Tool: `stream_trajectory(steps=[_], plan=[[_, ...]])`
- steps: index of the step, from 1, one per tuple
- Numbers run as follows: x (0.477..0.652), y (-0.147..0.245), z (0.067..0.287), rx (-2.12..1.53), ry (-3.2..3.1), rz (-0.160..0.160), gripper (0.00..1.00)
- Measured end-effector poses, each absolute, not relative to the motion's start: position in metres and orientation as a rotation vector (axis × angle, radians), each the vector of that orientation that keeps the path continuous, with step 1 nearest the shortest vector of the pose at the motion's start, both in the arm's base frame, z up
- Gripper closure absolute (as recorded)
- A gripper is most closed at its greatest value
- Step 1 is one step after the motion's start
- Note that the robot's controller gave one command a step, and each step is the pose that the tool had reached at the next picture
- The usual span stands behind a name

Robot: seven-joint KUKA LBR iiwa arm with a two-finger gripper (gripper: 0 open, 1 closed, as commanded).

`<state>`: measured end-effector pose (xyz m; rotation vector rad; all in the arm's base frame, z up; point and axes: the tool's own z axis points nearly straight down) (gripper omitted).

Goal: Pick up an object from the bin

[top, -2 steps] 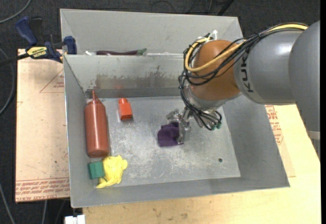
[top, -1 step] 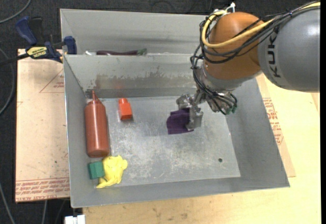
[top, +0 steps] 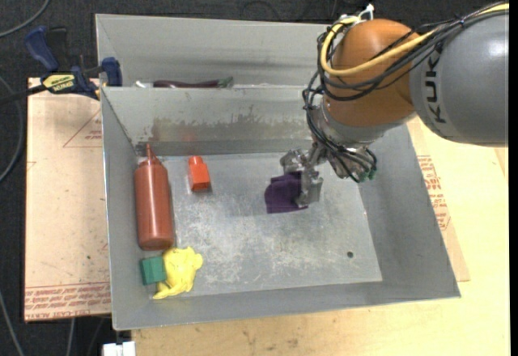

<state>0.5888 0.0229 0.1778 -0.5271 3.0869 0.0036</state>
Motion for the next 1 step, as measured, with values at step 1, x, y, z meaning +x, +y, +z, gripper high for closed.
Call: stream_trajectory(steps=[1], plan=[[0.582, -0.0018, 0.2776, -0.146, 3.123, 0.006, 1.0]])
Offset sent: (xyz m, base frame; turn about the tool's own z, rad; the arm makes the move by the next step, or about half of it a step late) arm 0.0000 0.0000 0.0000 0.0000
